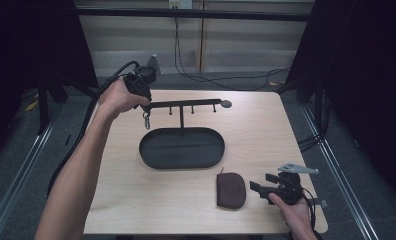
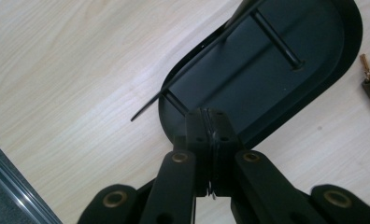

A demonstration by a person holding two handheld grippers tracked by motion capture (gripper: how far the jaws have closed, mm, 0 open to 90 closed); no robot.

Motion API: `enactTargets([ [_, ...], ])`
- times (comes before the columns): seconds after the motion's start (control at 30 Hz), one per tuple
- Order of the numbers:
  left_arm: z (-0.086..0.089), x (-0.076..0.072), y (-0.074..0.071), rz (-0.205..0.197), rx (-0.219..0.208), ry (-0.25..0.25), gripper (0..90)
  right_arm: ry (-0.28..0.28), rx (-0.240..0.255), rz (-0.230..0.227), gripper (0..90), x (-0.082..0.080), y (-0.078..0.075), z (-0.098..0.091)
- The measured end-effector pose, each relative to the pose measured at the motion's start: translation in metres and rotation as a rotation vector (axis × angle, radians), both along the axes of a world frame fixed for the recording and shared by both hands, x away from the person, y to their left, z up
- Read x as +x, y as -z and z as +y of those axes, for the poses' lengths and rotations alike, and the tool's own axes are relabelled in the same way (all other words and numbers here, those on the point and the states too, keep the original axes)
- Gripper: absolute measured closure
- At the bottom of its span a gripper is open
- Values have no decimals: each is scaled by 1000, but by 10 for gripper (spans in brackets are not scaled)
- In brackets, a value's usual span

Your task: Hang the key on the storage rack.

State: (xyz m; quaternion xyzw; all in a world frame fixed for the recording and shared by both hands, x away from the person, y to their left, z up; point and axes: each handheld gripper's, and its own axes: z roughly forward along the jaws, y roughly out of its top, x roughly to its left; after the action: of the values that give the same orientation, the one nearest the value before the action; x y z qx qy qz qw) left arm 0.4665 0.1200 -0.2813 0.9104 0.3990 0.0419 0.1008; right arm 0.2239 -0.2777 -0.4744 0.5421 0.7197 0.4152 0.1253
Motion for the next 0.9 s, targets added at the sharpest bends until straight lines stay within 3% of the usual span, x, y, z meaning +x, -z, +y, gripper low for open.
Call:
enactTargets([
  [0.37, 8, -3, -8, -20, -19, -45, 842, 1, 0, 1, 228, 0, 0, 0],
  [0.5, 10, -7, -9, -23, -32, -36, 830, 2, -1, 1, 228, 0, 0, 0],
  [0.63, 15, -10, -10, -31, -60, -38, 821, 1, -2, 1, 228, 0, 0, 0],
  [0.8, 26, -18, -12, -47, -148, -56, 805, 3, -2, 0, 228, 0, 0, 0],
  [0.9, 33, -26, -8, -57, -164, -62, 797, 1, -5, 0, 228, 0, 0, 0],
])
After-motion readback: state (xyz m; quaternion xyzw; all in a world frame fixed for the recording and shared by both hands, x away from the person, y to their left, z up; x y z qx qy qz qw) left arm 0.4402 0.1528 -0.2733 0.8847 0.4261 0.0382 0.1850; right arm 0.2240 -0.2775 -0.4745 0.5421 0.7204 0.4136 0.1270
